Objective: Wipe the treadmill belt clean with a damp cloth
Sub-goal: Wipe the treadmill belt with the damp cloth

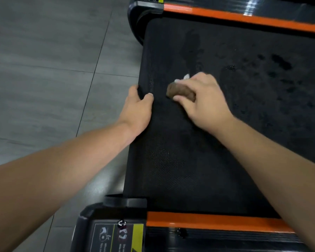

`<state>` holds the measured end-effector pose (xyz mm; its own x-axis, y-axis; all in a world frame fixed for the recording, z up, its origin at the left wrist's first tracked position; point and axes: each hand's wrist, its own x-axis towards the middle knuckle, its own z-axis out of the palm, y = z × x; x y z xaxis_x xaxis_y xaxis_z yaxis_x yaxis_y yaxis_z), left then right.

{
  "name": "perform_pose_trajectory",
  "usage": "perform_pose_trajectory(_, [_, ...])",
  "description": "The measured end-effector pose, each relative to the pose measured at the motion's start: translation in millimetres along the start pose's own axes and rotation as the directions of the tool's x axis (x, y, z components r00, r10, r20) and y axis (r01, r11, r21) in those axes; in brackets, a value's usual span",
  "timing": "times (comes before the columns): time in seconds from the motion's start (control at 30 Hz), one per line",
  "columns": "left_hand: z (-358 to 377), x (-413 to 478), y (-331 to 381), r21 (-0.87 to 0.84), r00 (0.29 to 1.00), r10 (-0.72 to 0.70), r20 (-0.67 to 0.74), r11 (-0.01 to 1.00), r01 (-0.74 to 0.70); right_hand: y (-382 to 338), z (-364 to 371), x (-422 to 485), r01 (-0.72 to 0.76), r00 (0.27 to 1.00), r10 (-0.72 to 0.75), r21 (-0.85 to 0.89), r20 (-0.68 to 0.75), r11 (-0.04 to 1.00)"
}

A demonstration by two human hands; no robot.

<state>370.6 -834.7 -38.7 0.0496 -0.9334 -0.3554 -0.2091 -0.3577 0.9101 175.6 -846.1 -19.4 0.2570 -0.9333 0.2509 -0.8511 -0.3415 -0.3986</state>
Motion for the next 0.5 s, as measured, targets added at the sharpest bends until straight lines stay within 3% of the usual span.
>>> perform_pose_trajectory(0.07, [-1.3,8.5,-1.2,0.032,1.0,0.013,-0.007,0.999,-0.013,-10.8,-2.2,-19.8,0.085,0.992,-0.091,0.063,0.09,0.994])
perform_pose_trajectory(0.2, [-5.4,32.1,7.8,0.085,0.997,0.075,0.019,0.993,-0.076,-15.8,-16.8,-52.1,0.249,0.909,-0.316,0.252,0.272,0.935])
perform_pose_trajectory(0.27, [-5.1,47.1,15.4,0.082,0.996,0.088,0.026,0.993,-0.09,2.6,-9.4,-7.4,0.246,0.94,-0.279,0.174,0.198,0.953])
perform_pose_trajectory(0.4, [2.4,66.7,28.1,0.044,0.998,0.06,0.01,0.997,-0.06,27.4,10.1,80.6,0.019,1.0,-0.018,0.029,-0.022,0.999])
perform_pose_trajectory(0.5, [10.7,69.2,26.8,-0.003,0.997,0.064,-0.052,0.998,-0.065,13.6,15.2,51.1,0.196,0.975,-0.204,0.096,0.087,0.976])
